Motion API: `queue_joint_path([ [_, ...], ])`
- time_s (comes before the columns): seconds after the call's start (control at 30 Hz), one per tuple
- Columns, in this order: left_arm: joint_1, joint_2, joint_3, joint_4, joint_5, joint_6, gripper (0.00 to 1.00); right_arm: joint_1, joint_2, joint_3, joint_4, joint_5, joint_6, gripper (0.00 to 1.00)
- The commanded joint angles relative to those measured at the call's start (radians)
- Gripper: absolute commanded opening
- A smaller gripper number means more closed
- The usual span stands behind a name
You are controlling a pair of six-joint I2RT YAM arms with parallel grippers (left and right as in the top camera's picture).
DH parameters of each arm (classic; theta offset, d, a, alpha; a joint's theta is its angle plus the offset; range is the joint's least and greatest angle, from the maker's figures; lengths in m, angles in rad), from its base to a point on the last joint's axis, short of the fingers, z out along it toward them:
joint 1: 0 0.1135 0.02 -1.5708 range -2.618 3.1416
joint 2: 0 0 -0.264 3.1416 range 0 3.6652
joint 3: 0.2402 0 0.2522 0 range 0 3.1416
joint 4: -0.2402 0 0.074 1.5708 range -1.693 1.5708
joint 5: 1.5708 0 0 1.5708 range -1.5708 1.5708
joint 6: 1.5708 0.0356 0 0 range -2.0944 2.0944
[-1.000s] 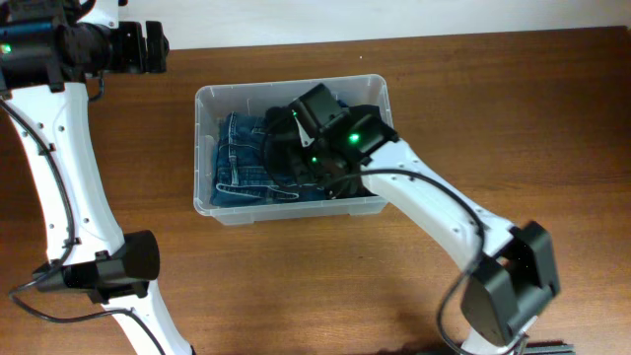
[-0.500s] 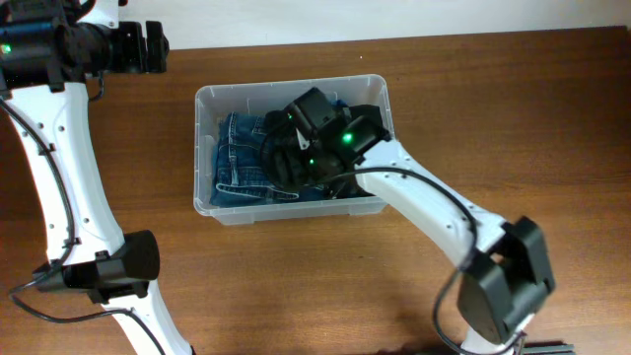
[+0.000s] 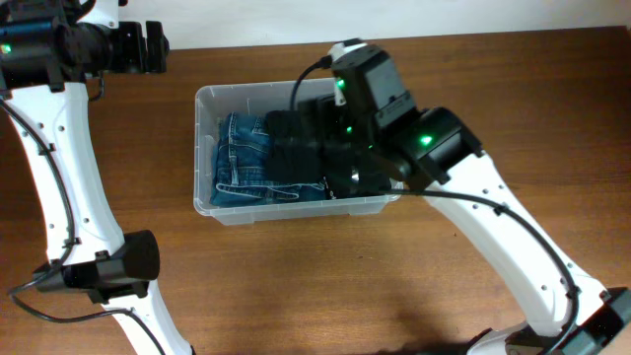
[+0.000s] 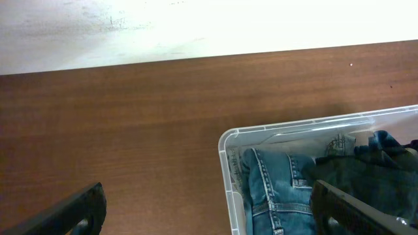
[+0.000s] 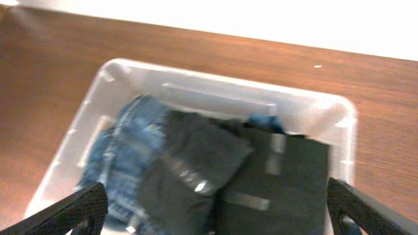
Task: Pack container
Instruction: 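Lower the second black garment into the bin beside the first, then open the right gripper and withdraw it from the bin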
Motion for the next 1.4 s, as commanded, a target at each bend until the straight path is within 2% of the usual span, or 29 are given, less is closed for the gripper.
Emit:
queue_joint_path([
  [0.0, 0.000, 0.006, -0.004, 0.000, -0.004, -0.002, 0.99, -0.033, -0.052, 0.008, 0.000, 0.046, -0.008, 0.98],
  [0.4, 0.000, 0.006, -0.004, 0.000, -0.004, -0.002, 0.99, -0.060, -0.082, 0.008, -0.034, 0.074, -0.011, 0.99],
  [0.53, 0.002, 0.006, -0.004, 0.000, -0.004, -0.002, 0.99, -0.119, -0.201, 0.010, -0.015, 0.084, -0.012, 0.98],
  [0.67, 0.002, 0.006, -0.004, 0.000, -0.004, -0.002, 0.99, -0.177, -0.322, 0.007, -0.087, 0.162, -0.020, 0.98],
  [0.8, 0.002, 0.006, -0.004, 0.000, -0.004, -0.002, 0.99, -0.252, -0.435, -0.054, -0.069, 0.140, -0.023, 0.98],
  [0.9, 0.002, 0.006, -0.004, 0.000, -0.004, -0.002, 0.99, -0.323, -0.531, -0.167, 0.013, 0.078, -0.023, 0.98],
  [0.93, 0.002, 0.006, -0.004, 0.000, -0.004, -0.002, 0.99, -0.386, -0.613, -0.292, 0.114, 0.006, -0.023, 0.99],
  [1.0, 0.002, 0.006, -0.004, 0.000, -0.004, -0.002, 0.99, -0.448, -0.702, -0.429, 0.228, -0.075, -0.030, 0.98],
  [1.13, 0.002, 0.006, -0.004, 0.000, -0.004, -0.002, 0.99, -0.533, -0.882, -0.701, 0.444, -0.248, -0.160, 0.98],
  [1.37, 0.000, 0.006, -0.004, 0.000, -0.004, -0.002, 0.99, -0.573, -1.212, -1.160, 0.683, -0.273, -0.261, 0.98],
])
